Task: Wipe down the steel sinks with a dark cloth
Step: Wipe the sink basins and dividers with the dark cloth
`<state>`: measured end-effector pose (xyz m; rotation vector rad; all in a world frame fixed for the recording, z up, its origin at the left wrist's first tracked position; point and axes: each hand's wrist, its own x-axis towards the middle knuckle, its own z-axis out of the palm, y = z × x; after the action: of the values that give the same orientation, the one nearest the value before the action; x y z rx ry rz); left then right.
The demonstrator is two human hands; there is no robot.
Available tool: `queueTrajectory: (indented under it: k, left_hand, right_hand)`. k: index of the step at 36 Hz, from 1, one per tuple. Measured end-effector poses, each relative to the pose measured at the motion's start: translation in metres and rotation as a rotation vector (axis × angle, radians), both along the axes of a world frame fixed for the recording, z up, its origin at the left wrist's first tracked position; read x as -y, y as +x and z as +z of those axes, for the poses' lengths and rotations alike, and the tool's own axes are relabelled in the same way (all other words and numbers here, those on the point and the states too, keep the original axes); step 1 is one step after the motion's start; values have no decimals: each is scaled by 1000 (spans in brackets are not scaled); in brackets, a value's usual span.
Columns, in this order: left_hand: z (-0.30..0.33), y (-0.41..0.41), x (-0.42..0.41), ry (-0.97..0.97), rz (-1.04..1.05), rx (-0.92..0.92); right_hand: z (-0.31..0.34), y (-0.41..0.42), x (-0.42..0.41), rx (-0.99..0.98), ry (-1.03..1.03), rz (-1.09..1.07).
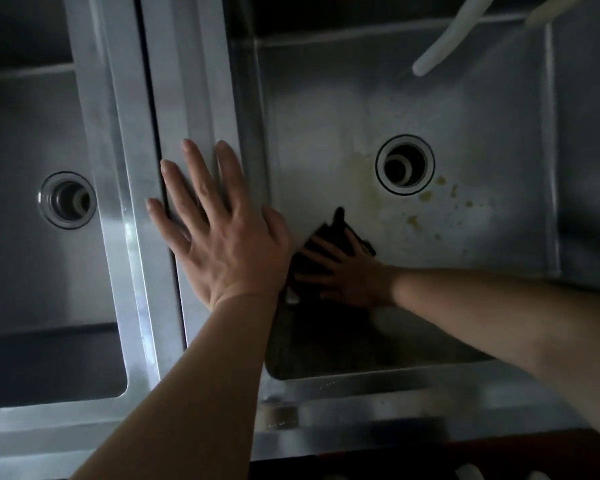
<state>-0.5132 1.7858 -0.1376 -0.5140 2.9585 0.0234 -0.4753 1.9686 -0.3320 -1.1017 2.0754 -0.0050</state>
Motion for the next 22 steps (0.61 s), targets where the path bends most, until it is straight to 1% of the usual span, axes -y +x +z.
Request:
queueTrajectory:
  k: [1,2,5,8,14,17,22]
  left_hand:
    - [0,0,-1,2,5,-1]
    - [0,-1,-1,6,8,-1]
    - [1,-1,0,4,8,7]
    - [2,-1,0,10,7,6]
    - [3,-2,0,15,5,-3]
    - [3,-1,-1,15,4,-4]
    - [4,-2,-2,13,1,4]
  right_hand:
    - [0,7,-11,15,2,81]
    - [1,9,-19,30,5,116]
    - [4,2,-30,36,-1,146]
    - [7,1,-55,46,11,95]
    - [15,-10,-133,-82,110,2]
    - [18,-21,-128,-149,83,-1]
    - [2,-68,-76,-175,21,-169]
